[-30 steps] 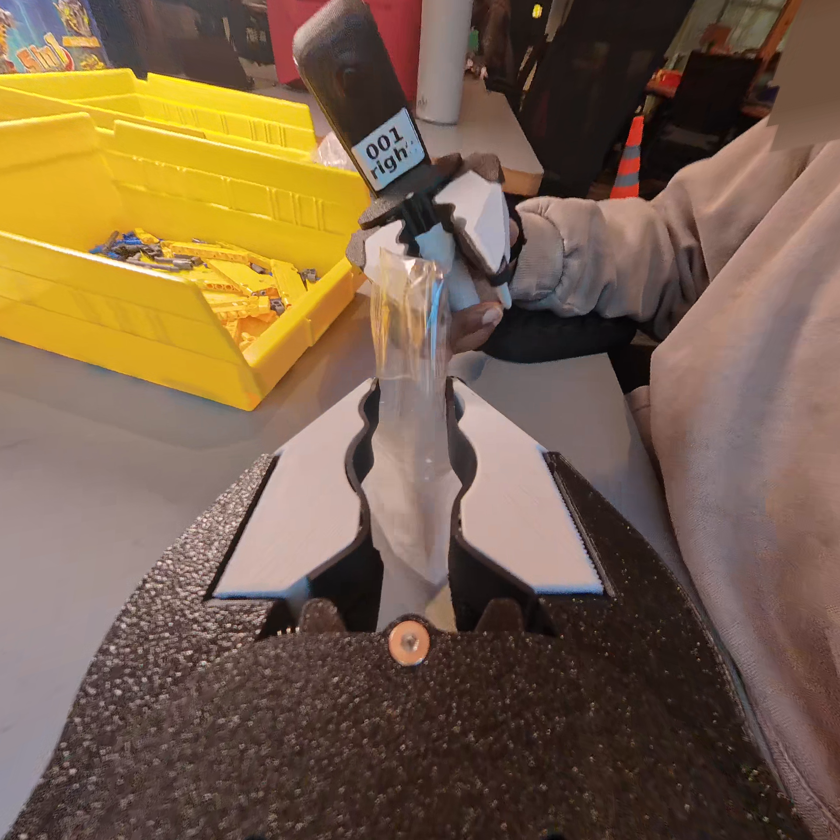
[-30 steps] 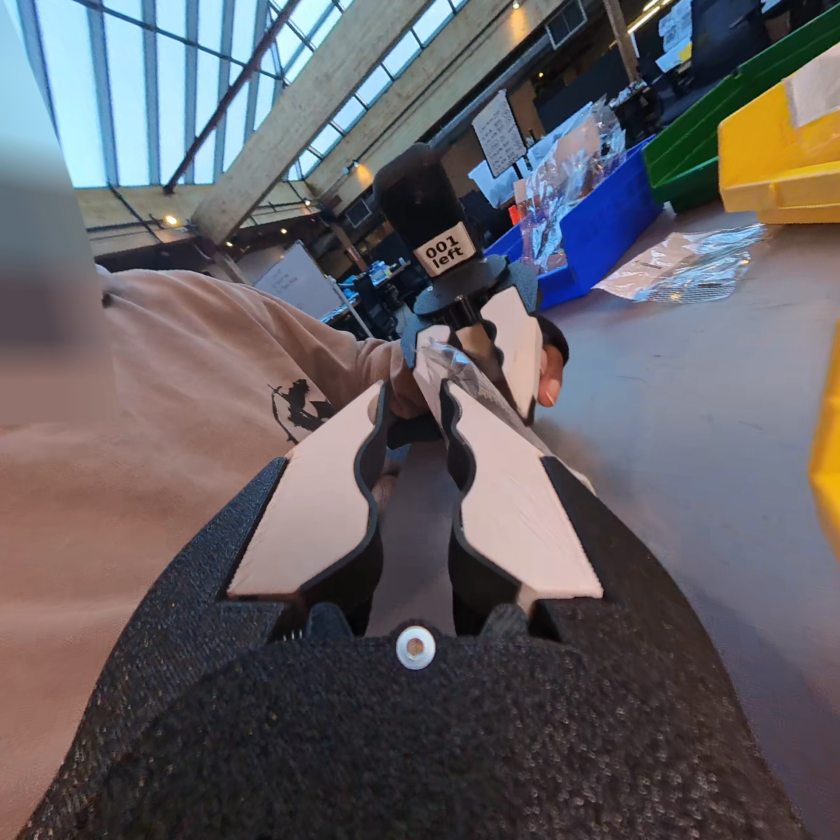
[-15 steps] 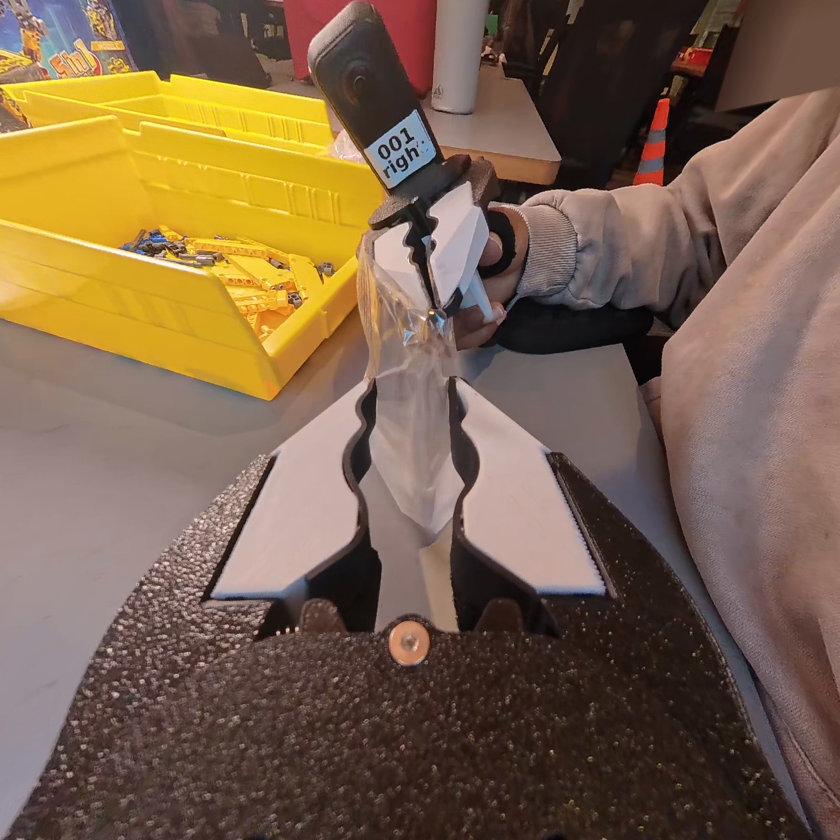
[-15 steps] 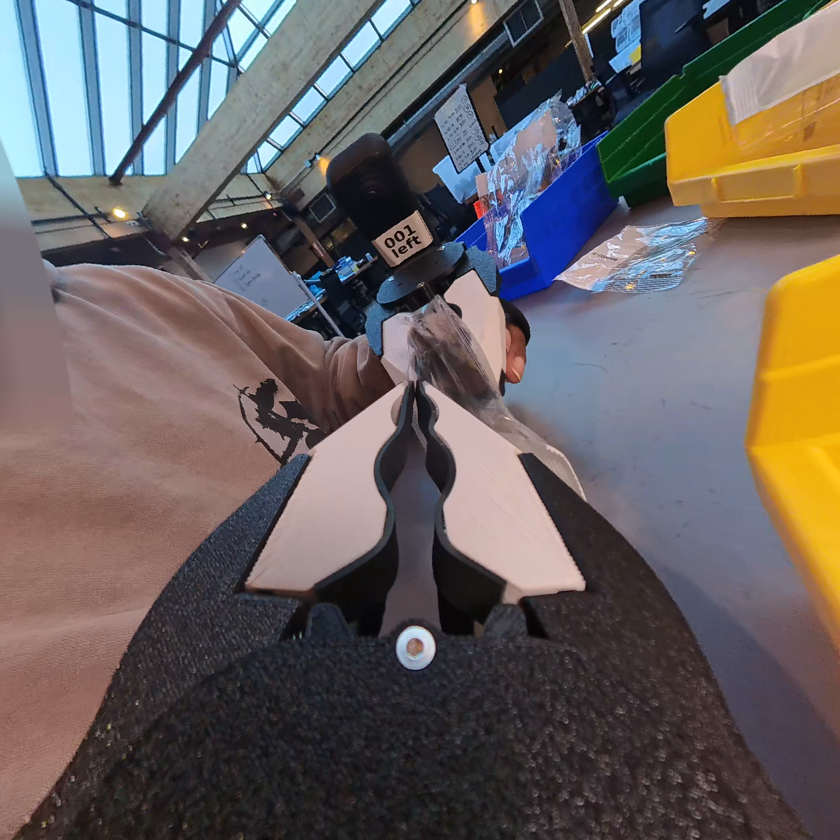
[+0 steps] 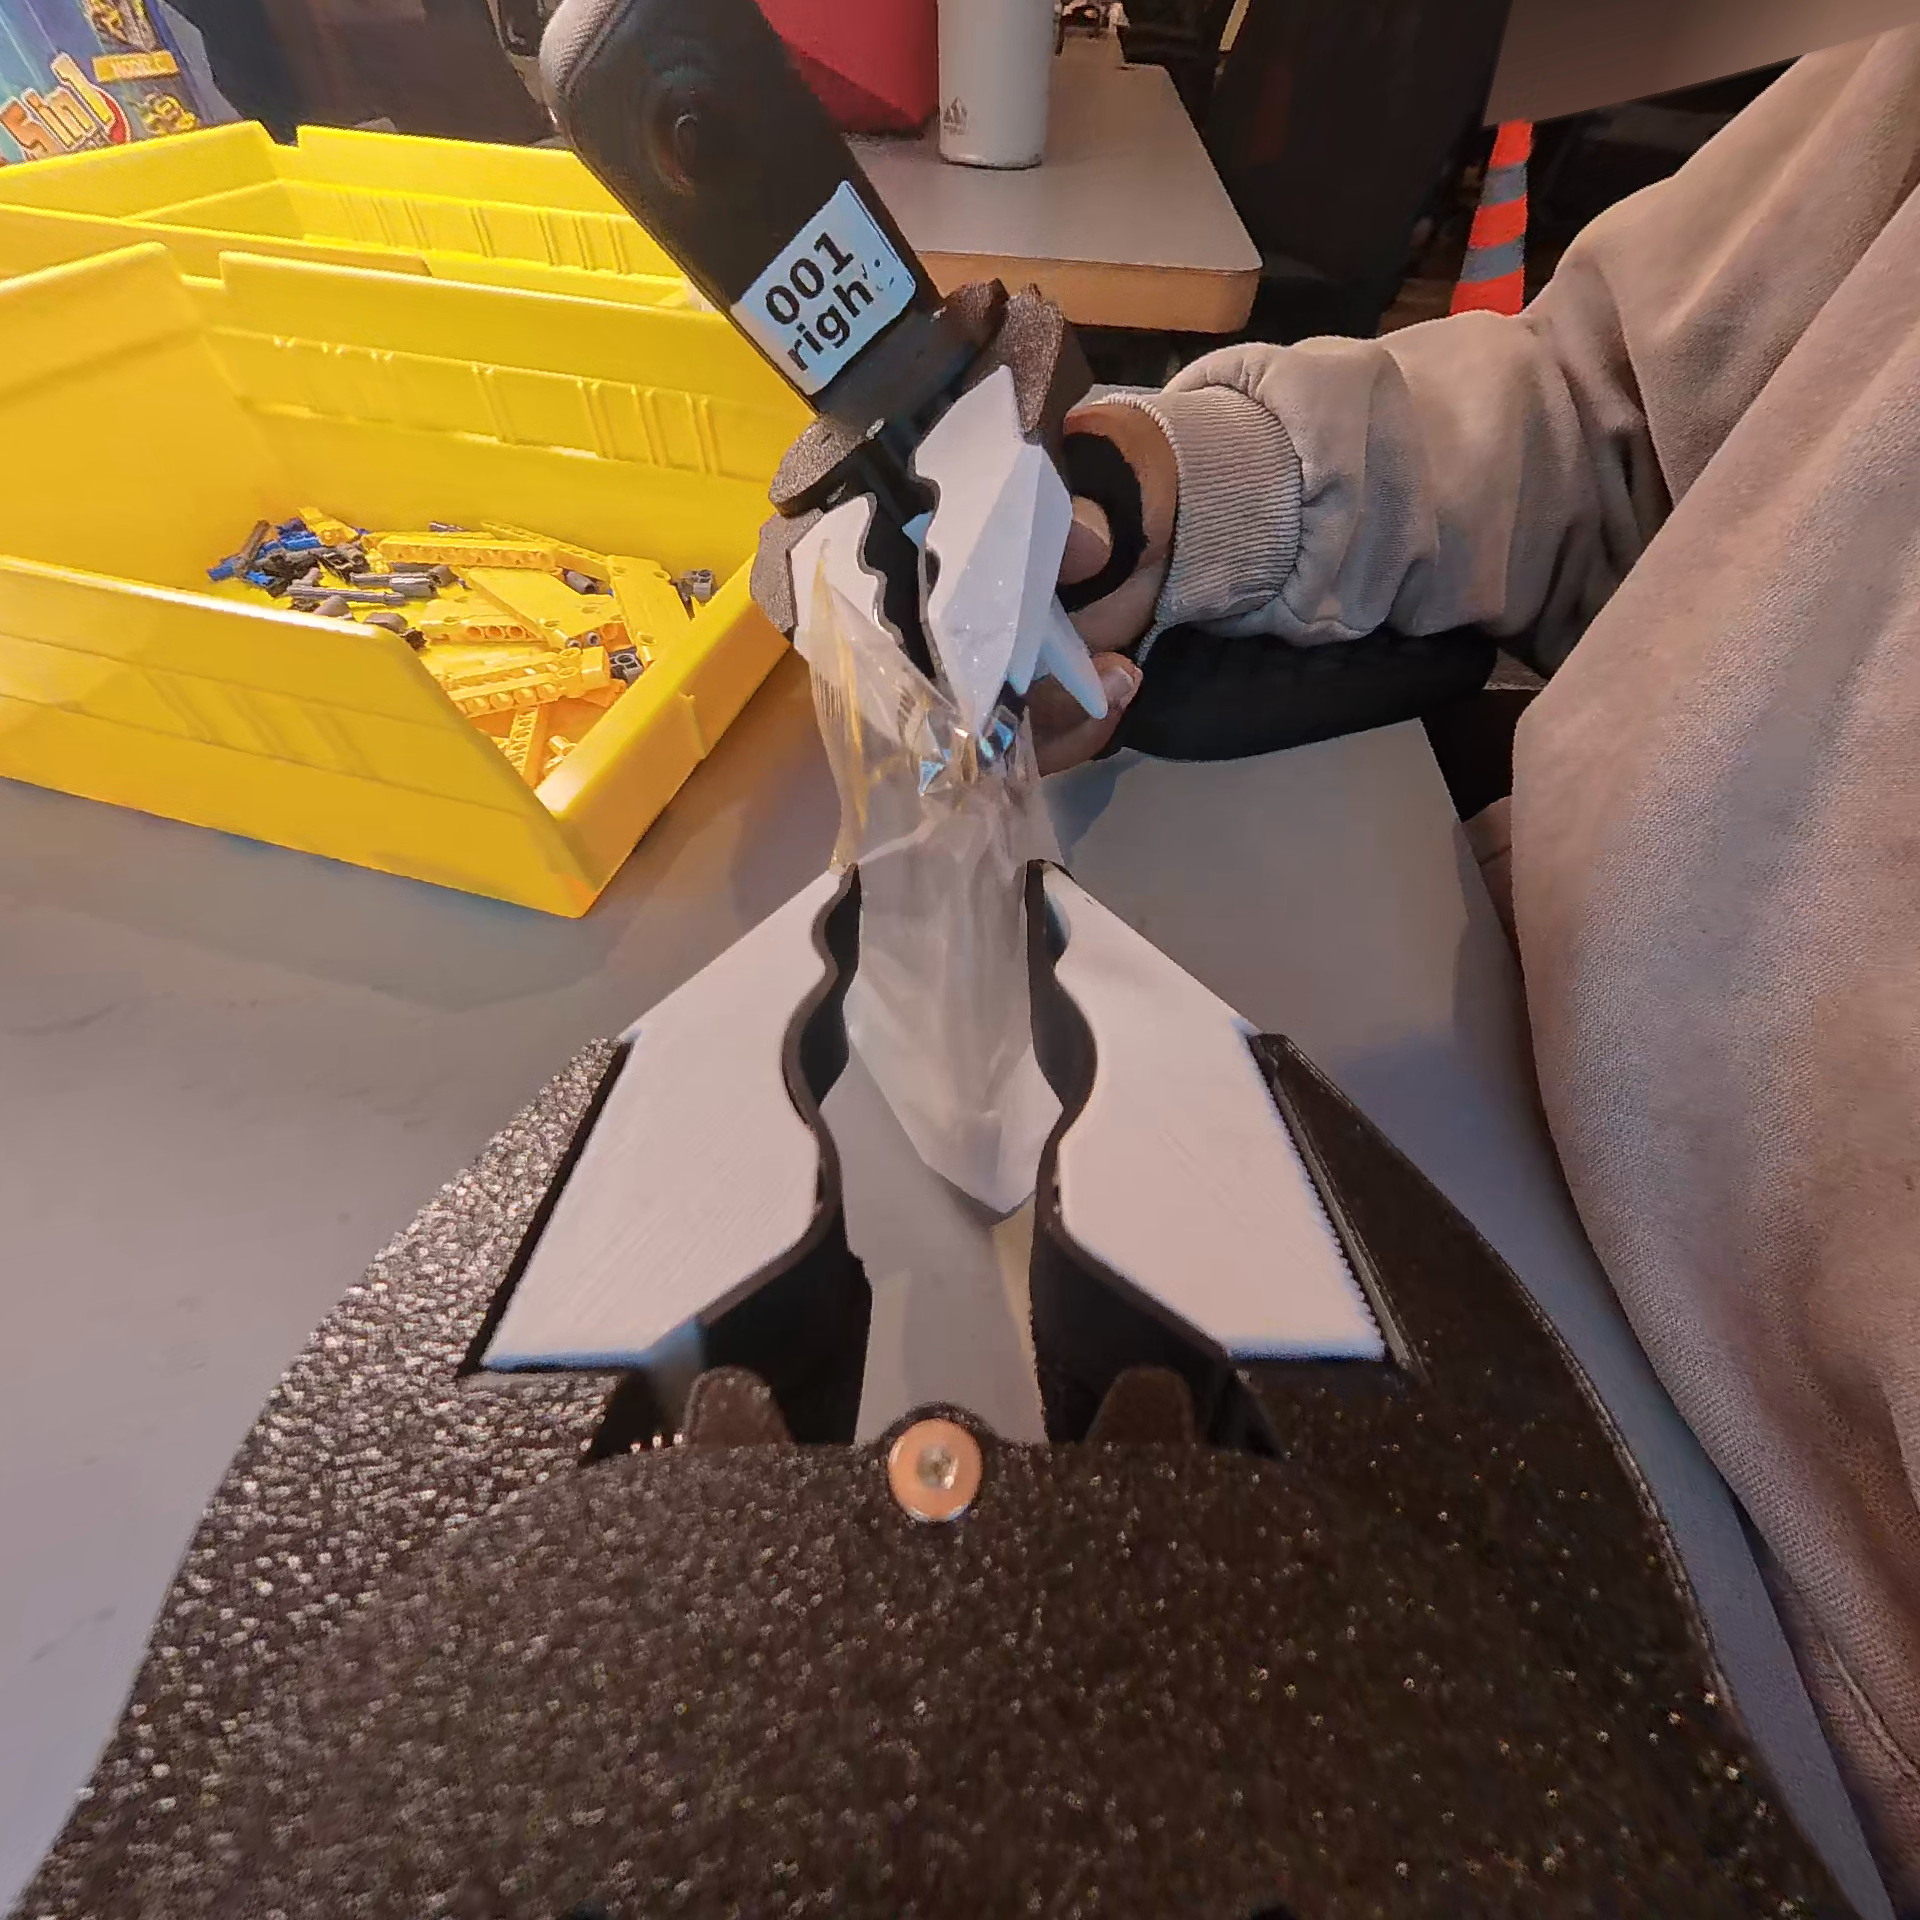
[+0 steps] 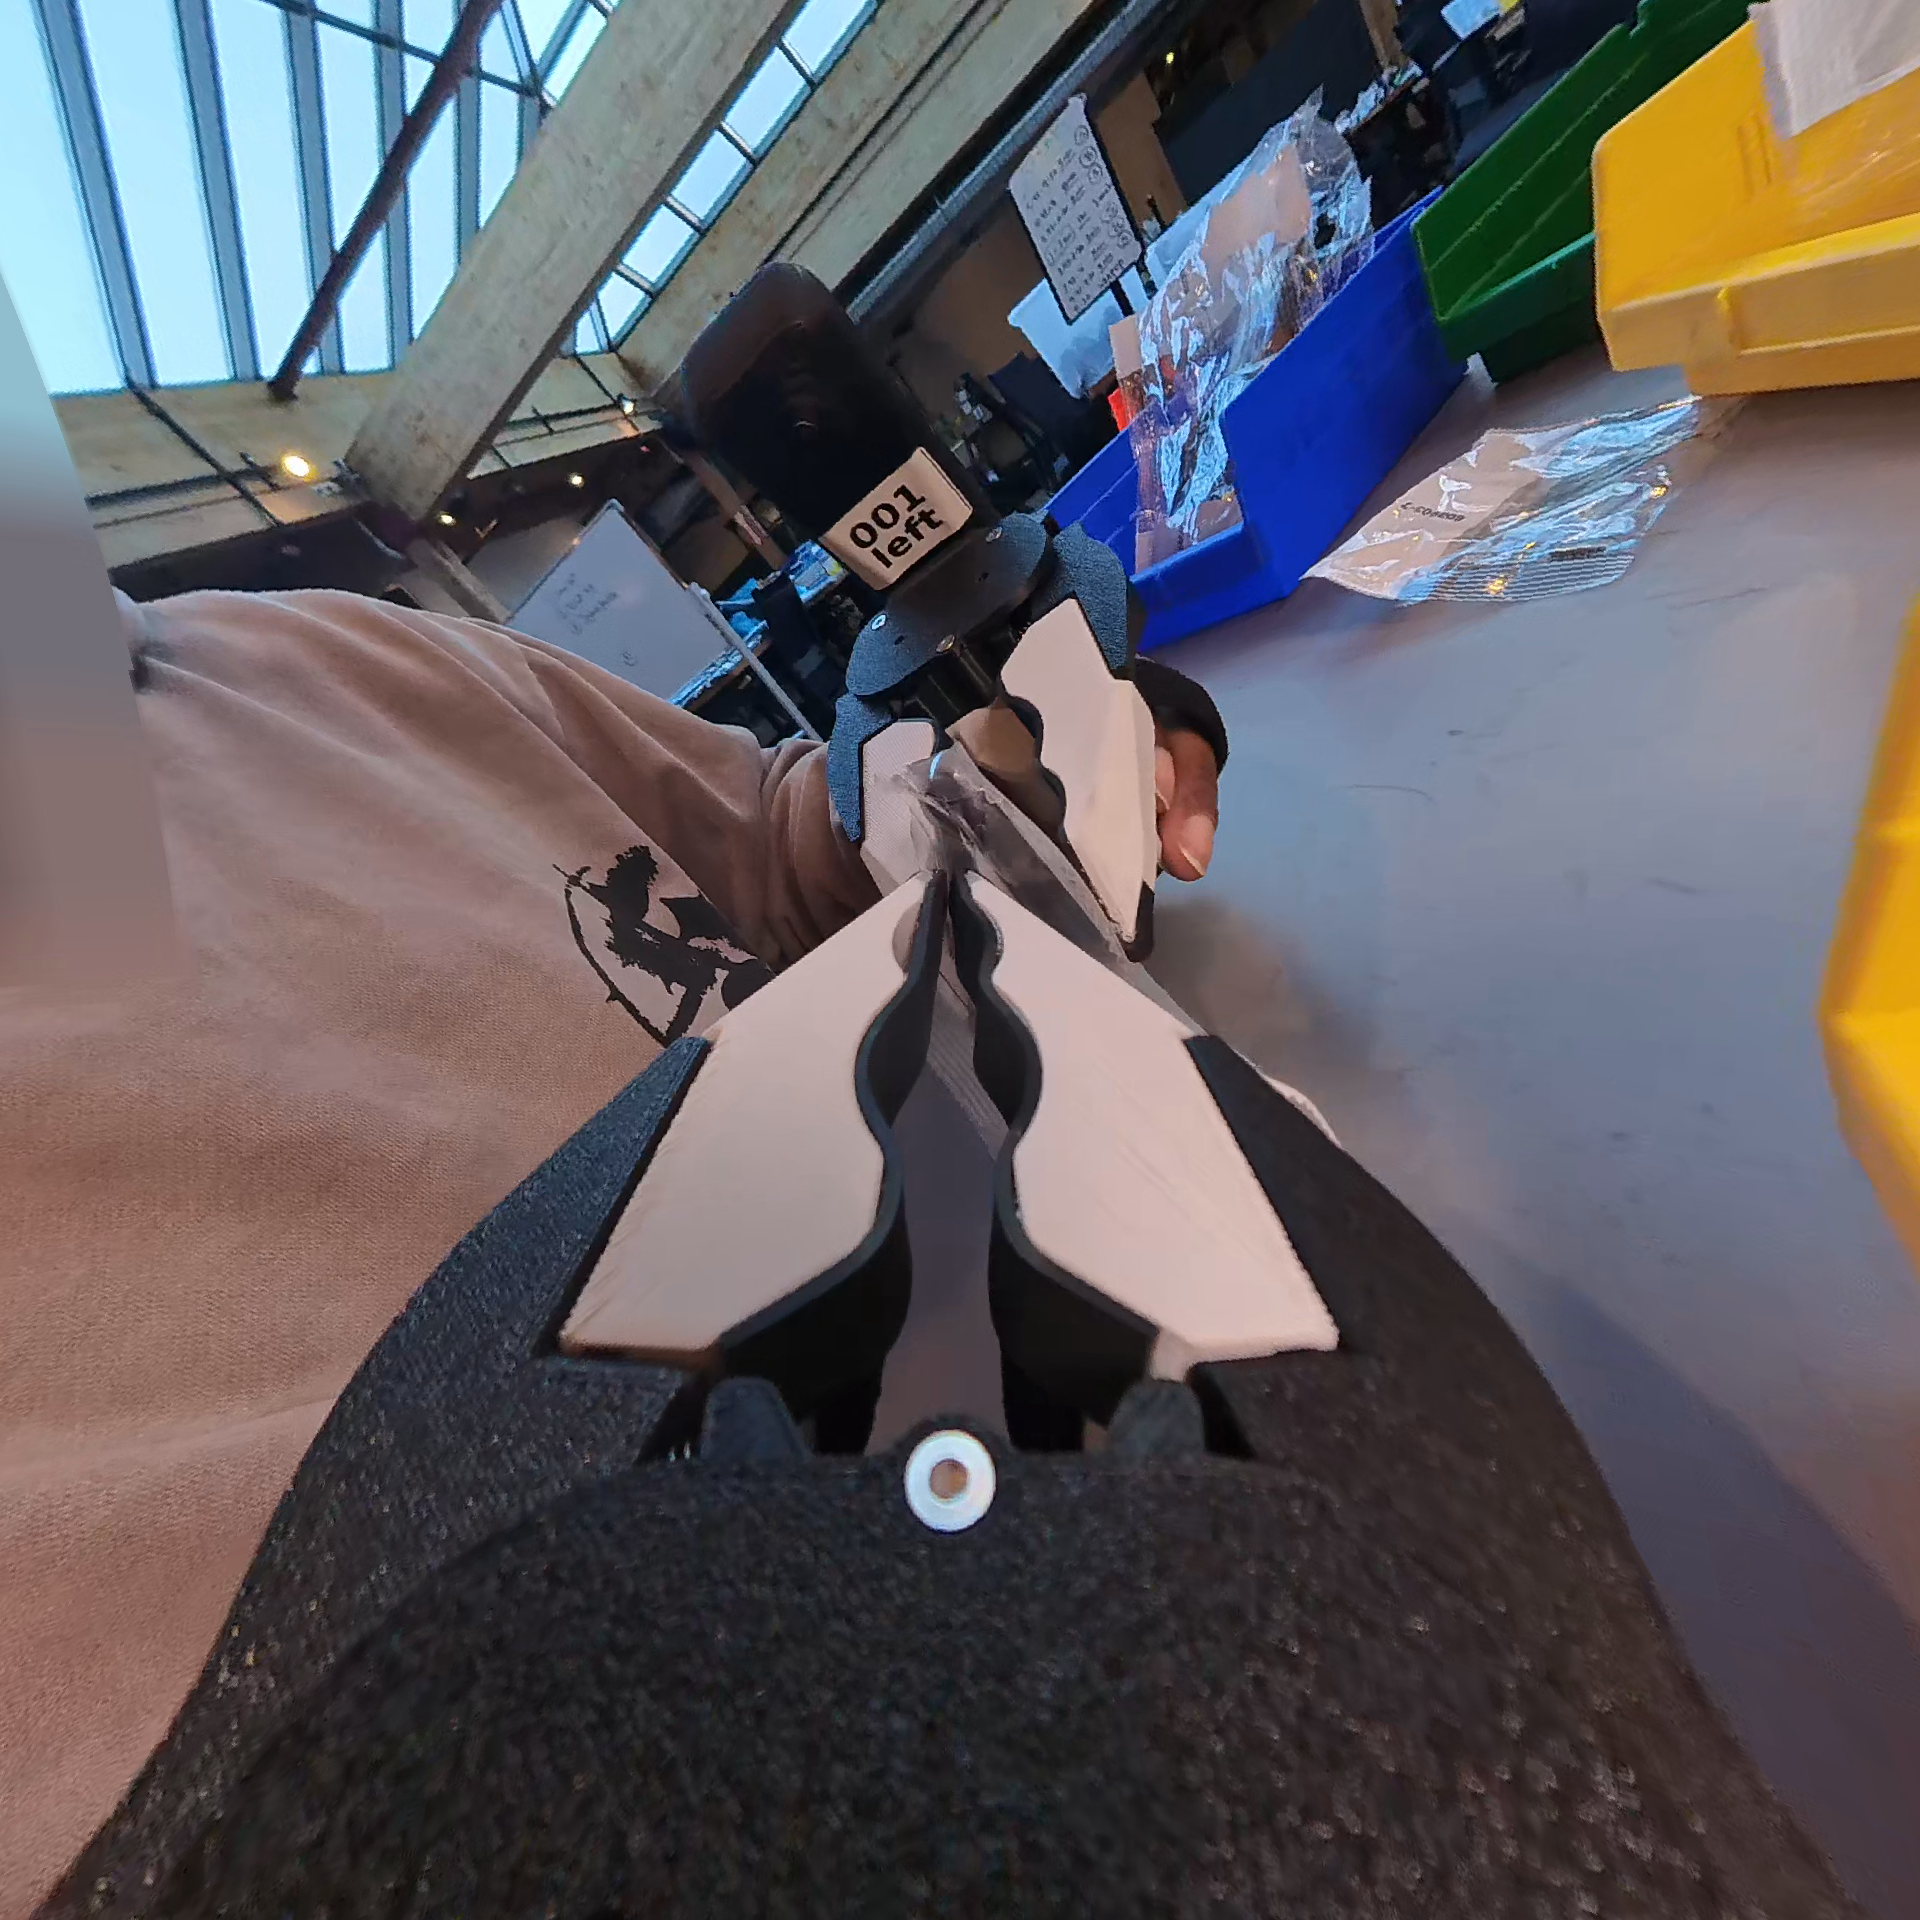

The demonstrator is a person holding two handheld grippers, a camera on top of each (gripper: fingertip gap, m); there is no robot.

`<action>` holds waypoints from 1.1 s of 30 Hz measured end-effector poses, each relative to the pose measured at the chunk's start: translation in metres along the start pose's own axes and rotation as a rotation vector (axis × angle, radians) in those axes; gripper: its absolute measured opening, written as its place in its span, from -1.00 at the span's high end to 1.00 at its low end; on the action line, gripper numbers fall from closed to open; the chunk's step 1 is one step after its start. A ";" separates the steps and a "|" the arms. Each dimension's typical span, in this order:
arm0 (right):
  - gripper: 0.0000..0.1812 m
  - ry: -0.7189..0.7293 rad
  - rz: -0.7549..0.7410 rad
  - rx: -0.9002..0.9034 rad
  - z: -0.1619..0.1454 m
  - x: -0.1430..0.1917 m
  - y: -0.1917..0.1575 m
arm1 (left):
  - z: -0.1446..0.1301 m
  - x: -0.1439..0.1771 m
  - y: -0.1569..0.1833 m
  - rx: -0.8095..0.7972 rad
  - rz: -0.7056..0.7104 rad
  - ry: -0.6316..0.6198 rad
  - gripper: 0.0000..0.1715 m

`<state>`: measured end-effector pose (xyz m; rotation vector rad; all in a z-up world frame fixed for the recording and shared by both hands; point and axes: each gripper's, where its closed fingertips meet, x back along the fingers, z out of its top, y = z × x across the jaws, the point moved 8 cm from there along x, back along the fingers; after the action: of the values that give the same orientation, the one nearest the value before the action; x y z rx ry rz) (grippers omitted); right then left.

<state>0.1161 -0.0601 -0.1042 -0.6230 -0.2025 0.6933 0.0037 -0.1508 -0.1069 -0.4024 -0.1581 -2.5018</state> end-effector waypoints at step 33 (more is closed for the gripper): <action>1.00 -0.076 -0.563 0.618 0.025 0.015 -0.020 | 0.026 0.018 -0.029 0.280 0.190 0.188 0.70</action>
<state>0.1287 -0.0510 -0.0729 0.0634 -0.2079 0.2054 -0.0206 -0.1319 -0.0773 -0.0630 -0.3712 -2.2725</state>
